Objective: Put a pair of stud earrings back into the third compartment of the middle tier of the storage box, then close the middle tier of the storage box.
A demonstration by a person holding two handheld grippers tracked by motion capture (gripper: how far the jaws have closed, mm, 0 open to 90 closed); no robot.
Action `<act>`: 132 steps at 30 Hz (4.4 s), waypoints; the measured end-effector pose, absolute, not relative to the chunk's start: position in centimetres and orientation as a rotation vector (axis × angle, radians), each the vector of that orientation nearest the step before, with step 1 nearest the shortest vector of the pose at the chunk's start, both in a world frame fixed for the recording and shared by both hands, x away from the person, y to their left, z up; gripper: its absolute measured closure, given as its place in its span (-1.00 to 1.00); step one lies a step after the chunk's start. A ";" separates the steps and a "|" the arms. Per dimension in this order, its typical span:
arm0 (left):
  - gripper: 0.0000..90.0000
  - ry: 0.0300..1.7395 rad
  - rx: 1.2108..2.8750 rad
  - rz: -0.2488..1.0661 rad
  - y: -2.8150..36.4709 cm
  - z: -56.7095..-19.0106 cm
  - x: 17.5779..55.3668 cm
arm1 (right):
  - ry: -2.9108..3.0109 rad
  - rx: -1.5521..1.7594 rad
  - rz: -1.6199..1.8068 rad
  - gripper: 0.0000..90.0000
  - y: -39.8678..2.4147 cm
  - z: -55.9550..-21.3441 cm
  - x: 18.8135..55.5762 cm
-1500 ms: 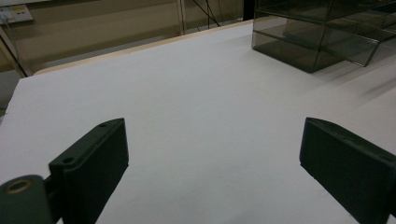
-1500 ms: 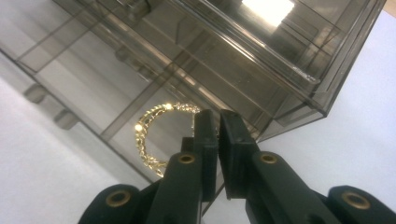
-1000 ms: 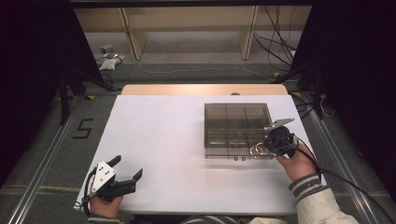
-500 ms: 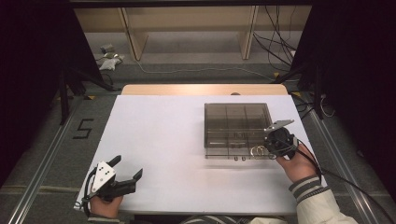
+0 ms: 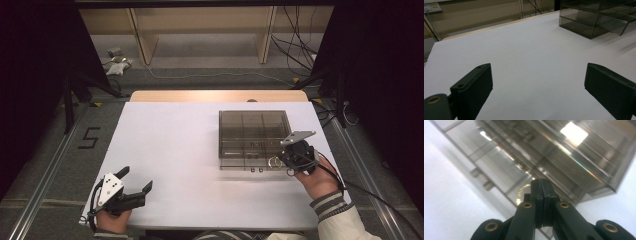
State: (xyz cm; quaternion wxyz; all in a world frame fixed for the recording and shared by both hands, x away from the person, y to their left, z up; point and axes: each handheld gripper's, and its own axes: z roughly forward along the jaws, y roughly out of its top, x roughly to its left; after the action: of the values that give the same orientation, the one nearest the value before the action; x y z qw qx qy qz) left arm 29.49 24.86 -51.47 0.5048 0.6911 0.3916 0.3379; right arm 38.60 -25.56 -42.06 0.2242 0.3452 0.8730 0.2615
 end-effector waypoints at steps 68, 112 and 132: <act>-0.83 0.943 1.672 0.809 24.7 -51.5 29.5 | 2.693 0.663 0.571 0.99 -22.6 -46.4 38.4; -0.83 0.941 1.675 0.810 24.8 -51.5 29.6 | 2.502 0.893 0.707 0.99 -22.4 -46.4 42.9; -0.81 0.928 1.667 0.805 24.4 -51.5 29.8 | 2.451 0.869 0.830 0.63 -22.8 -44.5 40.5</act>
State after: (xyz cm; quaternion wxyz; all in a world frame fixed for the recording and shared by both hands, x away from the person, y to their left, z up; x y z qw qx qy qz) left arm 29.80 24.45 -51.47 0.5104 0.6923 0.3853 0.3344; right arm 40.47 -22.77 -44.54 0.2043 0.3118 0.8789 0.2977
